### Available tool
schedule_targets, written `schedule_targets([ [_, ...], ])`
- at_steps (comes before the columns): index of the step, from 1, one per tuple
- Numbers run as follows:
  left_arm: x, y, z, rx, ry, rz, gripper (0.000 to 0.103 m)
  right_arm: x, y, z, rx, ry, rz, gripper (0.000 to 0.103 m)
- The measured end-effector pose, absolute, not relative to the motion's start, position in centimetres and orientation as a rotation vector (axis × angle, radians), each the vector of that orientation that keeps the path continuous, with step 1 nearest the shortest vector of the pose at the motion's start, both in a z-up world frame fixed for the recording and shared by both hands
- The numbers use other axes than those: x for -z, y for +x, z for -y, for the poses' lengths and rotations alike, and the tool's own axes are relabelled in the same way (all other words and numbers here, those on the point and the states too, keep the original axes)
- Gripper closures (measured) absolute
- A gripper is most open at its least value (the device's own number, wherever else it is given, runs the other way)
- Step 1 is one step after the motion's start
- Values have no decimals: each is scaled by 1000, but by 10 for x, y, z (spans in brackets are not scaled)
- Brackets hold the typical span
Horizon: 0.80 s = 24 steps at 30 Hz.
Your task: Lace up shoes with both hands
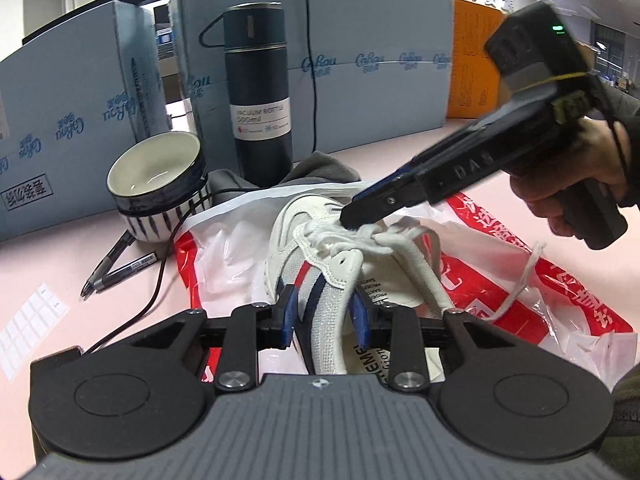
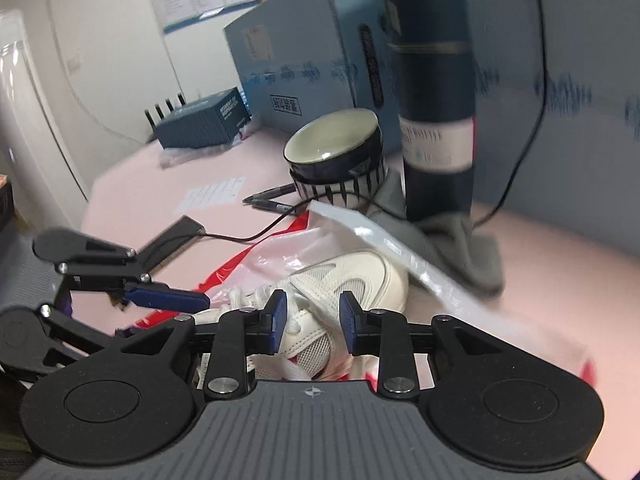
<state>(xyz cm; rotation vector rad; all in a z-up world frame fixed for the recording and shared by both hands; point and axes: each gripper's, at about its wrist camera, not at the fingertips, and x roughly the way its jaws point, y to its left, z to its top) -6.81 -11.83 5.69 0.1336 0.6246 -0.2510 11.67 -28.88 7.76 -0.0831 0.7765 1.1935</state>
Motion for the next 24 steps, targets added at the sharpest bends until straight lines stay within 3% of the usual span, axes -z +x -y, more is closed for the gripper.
schedule_targets([
  [1, -58, -69, 118, 254, 134, -619, 83, -76, 120, 292, -1193, -33, -796, 93],
  [2, -58, -69, 117, 252, 123, -617, 84, -76, 122, 297, -1188, 16, -804, 101],
  [10, -58, -69, 93, 245, -126, -637, 85, -104, 103, 321, -1232, 144, -750, 101],
  [16, -64, -82, 119, 267, 139, -572, 85, -107, 81, 315, -1287, 96, -742, 100],
  [18, -66, -84, 121, 284, 159, -548, 89, -105, 73, 310, -1299, 63, -743, 100],
  [24, -60, -76, 83, 294, -217, -583, 90, -95, 55, 300, -1315, 7, -746, 101],
])
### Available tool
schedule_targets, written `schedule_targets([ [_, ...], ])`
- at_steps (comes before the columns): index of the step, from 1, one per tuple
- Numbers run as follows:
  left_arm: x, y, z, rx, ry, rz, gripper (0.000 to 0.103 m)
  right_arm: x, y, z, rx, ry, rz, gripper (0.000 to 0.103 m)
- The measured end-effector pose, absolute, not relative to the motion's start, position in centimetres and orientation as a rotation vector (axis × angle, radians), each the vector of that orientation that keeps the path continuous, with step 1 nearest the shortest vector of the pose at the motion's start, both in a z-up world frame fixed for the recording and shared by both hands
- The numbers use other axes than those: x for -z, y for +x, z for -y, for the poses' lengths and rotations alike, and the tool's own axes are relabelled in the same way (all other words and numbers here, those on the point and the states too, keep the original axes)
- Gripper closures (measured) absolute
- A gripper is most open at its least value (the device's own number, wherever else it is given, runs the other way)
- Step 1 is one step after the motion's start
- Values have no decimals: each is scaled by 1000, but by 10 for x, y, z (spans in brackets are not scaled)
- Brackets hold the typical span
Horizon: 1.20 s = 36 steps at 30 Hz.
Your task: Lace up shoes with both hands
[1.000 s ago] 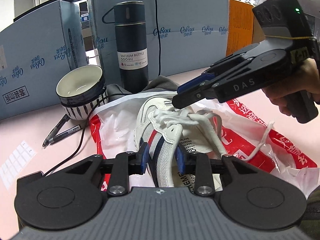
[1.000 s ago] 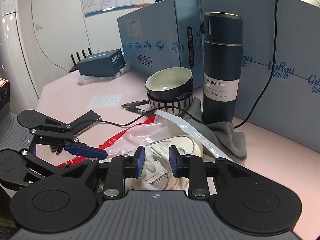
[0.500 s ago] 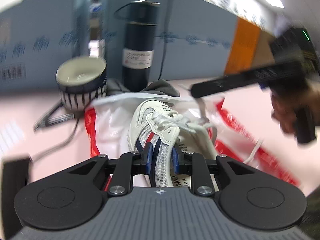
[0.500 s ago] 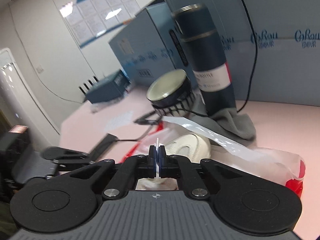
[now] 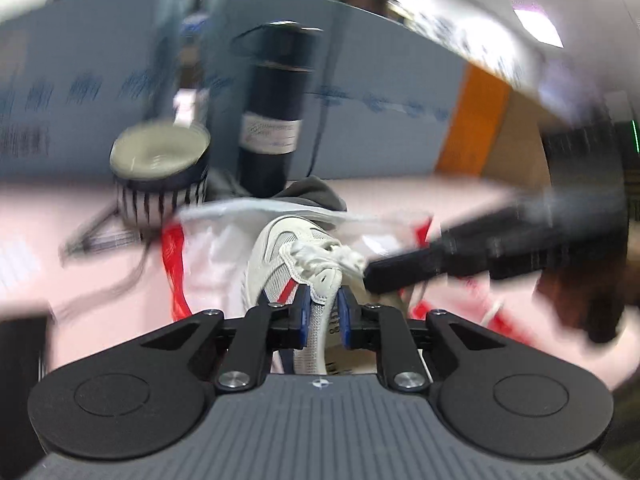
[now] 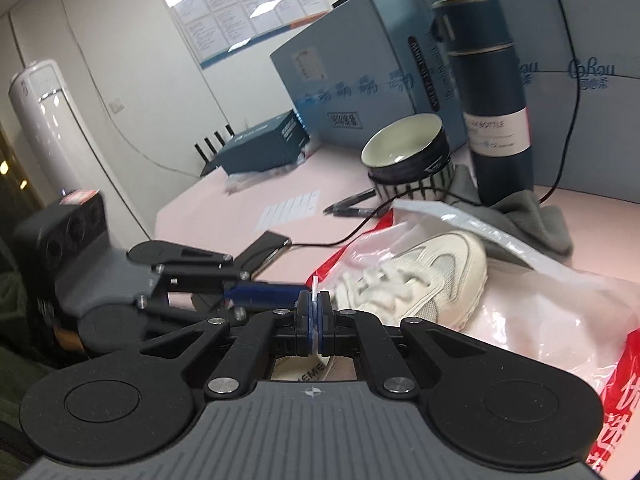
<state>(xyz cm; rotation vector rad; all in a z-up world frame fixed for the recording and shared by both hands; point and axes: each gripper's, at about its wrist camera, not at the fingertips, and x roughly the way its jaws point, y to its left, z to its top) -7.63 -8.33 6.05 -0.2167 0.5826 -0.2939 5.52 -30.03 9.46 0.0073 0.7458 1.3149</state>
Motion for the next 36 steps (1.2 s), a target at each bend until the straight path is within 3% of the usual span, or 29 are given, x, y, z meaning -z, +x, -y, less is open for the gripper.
schedule_targets([
  [7, -27, -70, 32, 334, -780, -603, 90, -89, 53, 297, -1308, 11, -748, 101],
  [10, -17, -70, 26, 342, -884, -598, 90, -88, 53, 296, -1309, 11, -747, 100],
  [29, -8, -73, 20, 352, -973, -593, 87, -88, 56, 290, -1281, 21, -768, 101],
  [36, -8, -73, 20, 354, -966, -593, 87, -93, 49, 280, -1294, -140, -766, 101],
])
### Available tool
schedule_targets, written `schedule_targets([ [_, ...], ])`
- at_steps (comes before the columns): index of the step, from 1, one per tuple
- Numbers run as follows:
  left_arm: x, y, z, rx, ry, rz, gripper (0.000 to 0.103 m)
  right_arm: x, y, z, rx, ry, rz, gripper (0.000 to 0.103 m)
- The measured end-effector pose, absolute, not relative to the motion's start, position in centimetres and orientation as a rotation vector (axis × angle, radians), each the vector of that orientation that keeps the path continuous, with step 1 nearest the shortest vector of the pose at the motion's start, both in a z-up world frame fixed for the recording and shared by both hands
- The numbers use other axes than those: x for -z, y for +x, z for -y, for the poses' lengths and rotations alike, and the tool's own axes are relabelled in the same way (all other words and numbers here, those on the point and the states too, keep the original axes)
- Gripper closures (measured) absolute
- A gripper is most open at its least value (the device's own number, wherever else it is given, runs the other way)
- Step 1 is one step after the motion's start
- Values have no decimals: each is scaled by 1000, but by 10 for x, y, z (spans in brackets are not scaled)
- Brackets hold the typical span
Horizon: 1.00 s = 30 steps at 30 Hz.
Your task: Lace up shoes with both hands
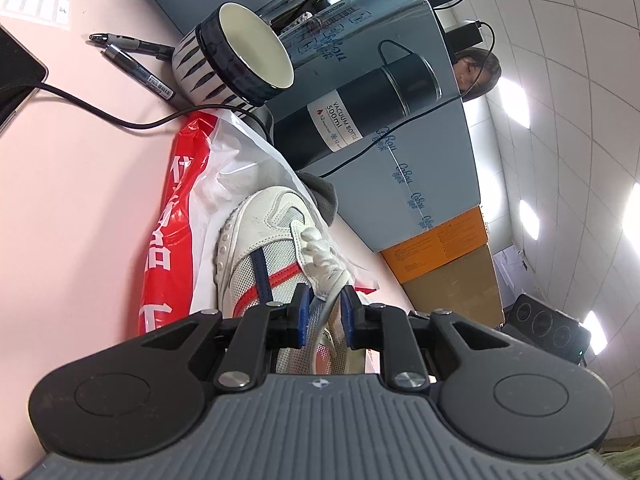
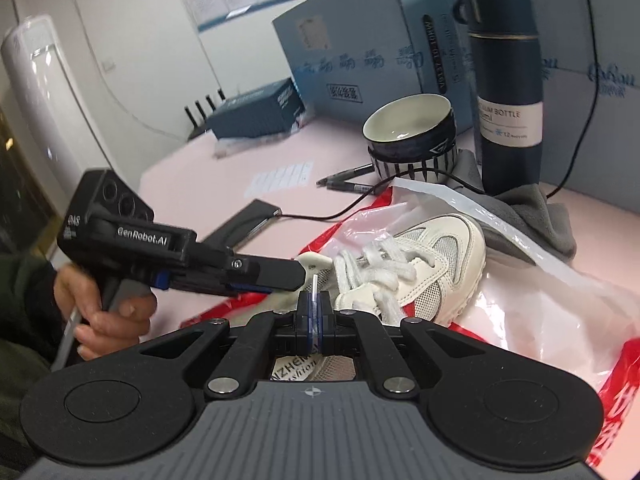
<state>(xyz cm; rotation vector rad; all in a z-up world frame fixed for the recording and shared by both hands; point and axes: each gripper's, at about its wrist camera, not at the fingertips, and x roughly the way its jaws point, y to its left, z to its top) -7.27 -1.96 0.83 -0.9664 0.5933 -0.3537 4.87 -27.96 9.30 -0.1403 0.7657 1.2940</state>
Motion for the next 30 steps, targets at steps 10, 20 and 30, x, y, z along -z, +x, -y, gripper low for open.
schedule_targets([
  [10, -6, -73, 17, 359, -979, -596, 84, -93, 52, 279, -1267, -93, -752, 101],
  [20, -5, -73, 17, 361, -983, -598, 83, -94, 46, 273, -1294, -192, -747, 101],
  [30, -6, -74, 17, 365, -985, -598, 83, -97, 52, 274, -1291, -148, -737, 101],
])
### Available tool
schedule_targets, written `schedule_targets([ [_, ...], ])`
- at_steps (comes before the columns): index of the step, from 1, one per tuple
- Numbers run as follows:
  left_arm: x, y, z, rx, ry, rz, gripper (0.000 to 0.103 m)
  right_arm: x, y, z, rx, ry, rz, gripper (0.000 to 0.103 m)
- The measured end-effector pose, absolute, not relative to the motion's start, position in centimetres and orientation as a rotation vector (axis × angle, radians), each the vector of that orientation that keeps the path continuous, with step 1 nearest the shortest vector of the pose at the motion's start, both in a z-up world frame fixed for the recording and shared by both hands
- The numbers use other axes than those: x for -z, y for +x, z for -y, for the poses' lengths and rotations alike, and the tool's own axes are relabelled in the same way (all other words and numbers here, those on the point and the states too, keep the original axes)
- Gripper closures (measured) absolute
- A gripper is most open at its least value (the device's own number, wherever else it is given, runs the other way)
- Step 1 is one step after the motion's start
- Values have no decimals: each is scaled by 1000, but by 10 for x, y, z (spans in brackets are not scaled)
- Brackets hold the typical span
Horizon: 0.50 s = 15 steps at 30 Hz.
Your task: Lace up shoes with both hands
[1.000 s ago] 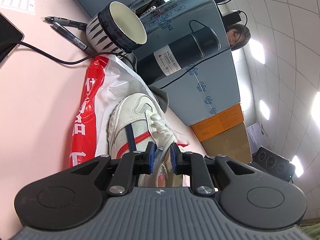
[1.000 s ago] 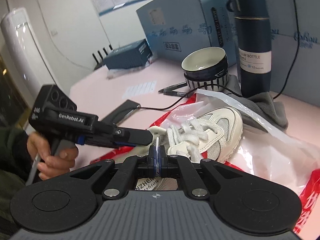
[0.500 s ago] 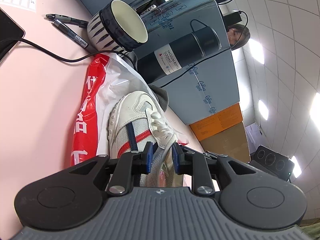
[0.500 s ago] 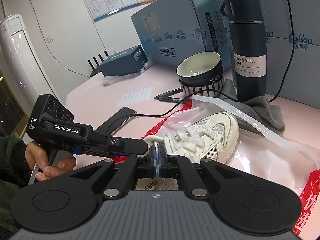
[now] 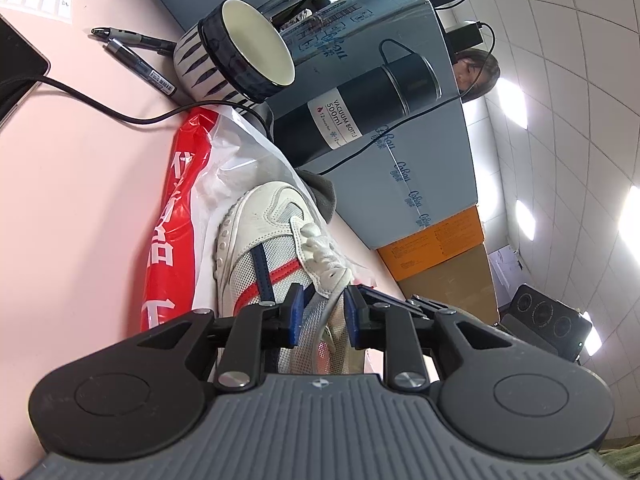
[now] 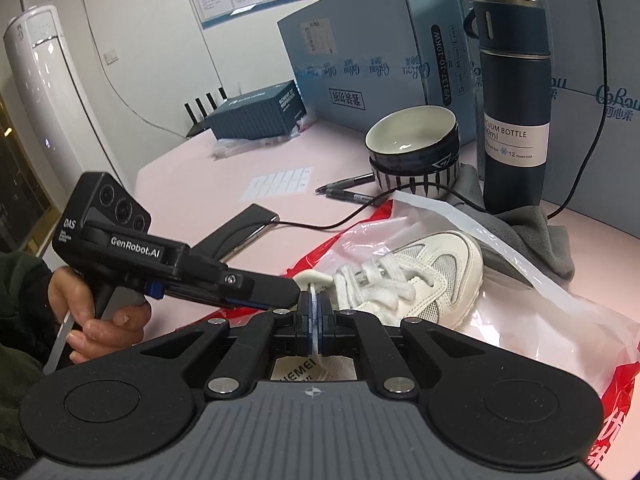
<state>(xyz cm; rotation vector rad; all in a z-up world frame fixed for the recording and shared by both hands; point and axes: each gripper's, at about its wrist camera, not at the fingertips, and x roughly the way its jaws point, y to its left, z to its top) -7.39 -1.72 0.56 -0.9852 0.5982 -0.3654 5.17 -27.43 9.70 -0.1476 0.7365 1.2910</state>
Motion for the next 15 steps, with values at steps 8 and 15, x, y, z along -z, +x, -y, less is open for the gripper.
schedule_targets([
  [8, -5, -74, 17, 369, -990, -598, 83, -96, 52, 272, -1291, -145, -740, 101],
  [15, -6, -74, 17, 372, -985, -596, 82, -94, 52, 265, -1288, -147, -736, 101],
])
